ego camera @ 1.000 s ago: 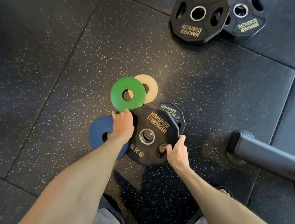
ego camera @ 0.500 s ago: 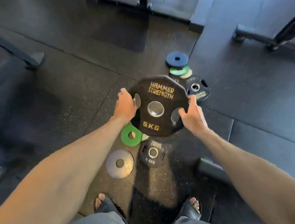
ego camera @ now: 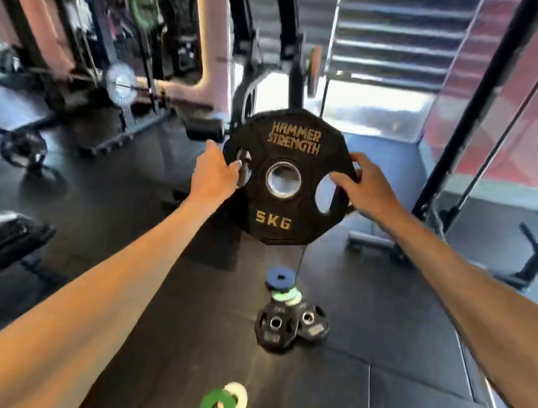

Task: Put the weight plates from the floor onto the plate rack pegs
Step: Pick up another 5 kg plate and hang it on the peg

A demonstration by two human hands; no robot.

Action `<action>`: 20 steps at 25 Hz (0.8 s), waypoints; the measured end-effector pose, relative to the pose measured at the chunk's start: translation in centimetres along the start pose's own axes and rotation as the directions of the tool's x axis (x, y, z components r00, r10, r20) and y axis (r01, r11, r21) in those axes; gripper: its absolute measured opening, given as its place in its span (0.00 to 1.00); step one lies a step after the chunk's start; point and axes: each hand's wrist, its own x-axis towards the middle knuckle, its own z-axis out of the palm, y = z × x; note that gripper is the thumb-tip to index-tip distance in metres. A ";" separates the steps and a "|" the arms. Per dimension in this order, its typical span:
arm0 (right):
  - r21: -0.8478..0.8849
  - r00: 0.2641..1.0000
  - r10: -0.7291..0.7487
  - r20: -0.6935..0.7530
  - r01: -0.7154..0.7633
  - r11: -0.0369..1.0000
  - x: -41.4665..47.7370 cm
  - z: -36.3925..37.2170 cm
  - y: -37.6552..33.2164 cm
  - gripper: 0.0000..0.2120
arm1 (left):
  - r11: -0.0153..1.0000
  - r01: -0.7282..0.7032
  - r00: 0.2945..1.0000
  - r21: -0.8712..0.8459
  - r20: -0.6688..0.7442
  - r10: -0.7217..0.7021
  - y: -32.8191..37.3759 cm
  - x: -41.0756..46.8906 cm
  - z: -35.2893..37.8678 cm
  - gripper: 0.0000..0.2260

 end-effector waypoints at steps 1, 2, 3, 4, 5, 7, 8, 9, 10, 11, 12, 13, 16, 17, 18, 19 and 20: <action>0.013 0.999 -0.033 -0.010 0.033 0.999 0.5 -2.7 -2.9 0.20 | 0.999 -0.033 0.999 -0.028 -0.010 0.033 2.6 0.9 -2.2 0.19; 0.012 0.998 -0.066 -0.023 0.066 0.998 0.6 -5.1 -5.5 0.21 | 0.996 -0.076 0.997 -0.055 -0.017 0.075 4.7 1.8 -4.0 0.18; 0.006 0.993 -0.110 -0.032 0.110 0.994 0.6 -7.1 -7.6 0.21 | 0.991 -0.113 0.993 -0.075 -0.024 0.112 6.5 2.4 -5.6 0.17; 0.003 0.988 -0.151 -0.038 0.152 0.988 0.2 -9.0 -9.7 0.20 | 0.983 -0.160 0.987 -0.094 -0.046 0.156 8.3 2.7 -7.0 0.16; 0.003 0.983 -0.179 -0.047 0.180 0.984 -0.4 -10.5 -11.3 0.19 | 0.974 -0.191 0.981 -0.118 -0.069 0.184 9.8 2.5 -8.1 0.14; -0.001 0.970 -0.229 -0.086 0.230 0.973 -2.1 -12.9 -13.9 0.17 | 0.948 -0.269 0.960 -0.172 -0.132 0.249 12.0 1.4 -9.7 0.13; 0.008 0.961 -0.244 -0.127 0.247 0.969 -3.2 -13.6 -14.8 0.16 | 0.927 -0.323 0.941 -0.188 -0.165 0.295 12.6 0.6 -10.4 0.13; 0.014 0.950 -0.257 -0.179 0.264 0.964 -4.2 -14.0 -15.4 0.14 | 0.904 -0.376 0.921 -0.205 -0.187 0.341 13.1 0.1 -10.7 0.13; 0.018 0.934 -0.269 -0.236 0.281 0.960 -5.2 -14.3 -15.8 0.13 | 0.881 -0.417 0.904 -0.225 -0.199 0.378 13.5 -0.4 -10.8 0.13; 0.031 0.916 -0.264 -0.302 0.287 0.958 -6.2 -14.5 -15.9 0.12 | 0.859 -0.441 0.895 -0.261 -0.196 0.400 14.0 -0.6 -10.4 0.13; 0.056 0.899 -0.251 -0.358 0.290 0.956 -7.2 -14.6 -16.0 0.13 | 0.842 -0.459 0.887 -0.284 -0.195 0.418 14.2 -0.8 -9.9 0.14; 0.089 0.882 -0.234 -0.410 0.294 0.952 -8.1 -14.8 -16.0 0.14 | 0.824 -0.479 0.878 -0.304 -0.191 0.439 14.6 -1.2 -9.3 0.14; 0.076 0.821 -0.187 -0.539 0.268 0.960 -11.0 -16.0 -15.6 0.16 | 0.741 -0.532 0.840 -0.409 -0.141 0.524 16.4 -2.9 -7.1 0.13; 0.043 0.800 -0.183 -0.571 0.252 0.967 -12.0 -16.5 -15.1 0.16 | 0.712 -0.541 0.826 -0.448 -0.127 0.549 16.9 -3.4 -6.2 0.12; 0.014 0.779 -0.174 -0.603 0.229 0.973 -13.0 -17.1 -14.6 0.17 | 0.682 -0.550 0.812 -0.482 -0.116 0.572 17.7 -3.9 -5.2 0.13; -0.008 0.754 -0.157 -0.637 0.197 0.980 -14.1 -17.9 -13.9 0.18 | 0.654 -0.555 0.795 -0.514 -0.098 0.598 18.6 -4.5 -4.2 0.13; -0.014 0.725 -0.135 -0.675 0.170 0.985 -15.3 -18.6 -13.2 0.19 | 0.623 -0.560 0.776 -0.546 -0.082 0.626 19.7 -5.2 -3.2 0.13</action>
